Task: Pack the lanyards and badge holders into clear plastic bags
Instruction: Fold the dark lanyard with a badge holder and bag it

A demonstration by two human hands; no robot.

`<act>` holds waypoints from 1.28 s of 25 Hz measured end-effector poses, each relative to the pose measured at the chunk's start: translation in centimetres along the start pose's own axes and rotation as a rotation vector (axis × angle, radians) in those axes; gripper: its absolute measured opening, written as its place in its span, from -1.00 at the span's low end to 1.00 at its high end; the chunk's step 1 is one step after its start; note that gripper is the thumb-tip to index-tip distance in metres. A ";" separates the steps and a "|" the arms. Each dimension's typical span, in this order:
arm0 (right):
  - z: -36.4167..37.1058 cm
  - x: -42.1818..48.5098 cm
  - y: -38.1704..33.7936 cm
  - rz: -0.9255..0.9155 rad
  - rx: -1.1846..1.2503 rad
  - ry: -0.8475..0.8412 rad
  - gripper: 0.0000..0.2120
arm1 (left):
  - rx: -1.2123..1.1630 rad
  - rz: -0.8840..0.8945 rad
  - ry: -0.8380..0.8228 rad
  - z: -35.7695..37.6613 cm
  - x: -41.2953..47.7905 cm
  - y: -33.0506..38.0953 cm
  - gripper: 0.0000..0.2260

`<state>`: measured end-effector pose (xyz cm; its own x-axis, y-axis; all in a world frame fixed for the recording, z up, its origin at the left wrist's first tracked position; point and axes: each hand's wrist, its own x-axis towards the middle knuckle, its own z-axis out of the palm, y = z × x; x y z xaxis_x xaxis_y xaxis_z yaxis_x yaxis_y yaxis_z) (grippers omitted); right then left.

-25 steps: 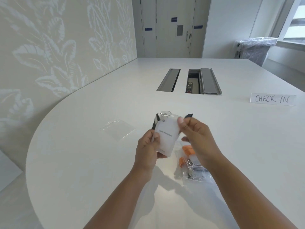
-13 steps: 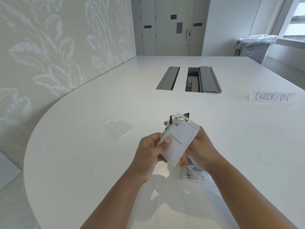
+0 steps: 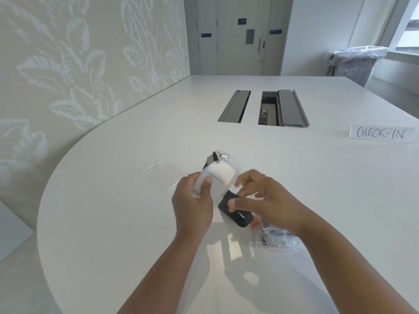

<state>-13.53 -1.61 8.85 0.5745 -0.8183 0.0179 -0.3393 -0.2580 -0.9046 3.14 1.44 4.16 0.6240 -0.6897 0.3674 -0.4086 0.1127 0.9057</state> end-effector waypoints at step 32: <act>0.5 0.0 0.6 -0.165 -0.111 0.144 -0.84 | -0.088 -0.096 0.162 -0.7 0.3 0.0 -0.95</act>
<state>-13.43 -1.50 8.09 0.5196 -0.8231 0.2294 -0.3340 -0.4427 -0.8321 3.80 1.75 4.46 0.7590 -0.5773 0.3010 -0.2864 0.1191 0.9507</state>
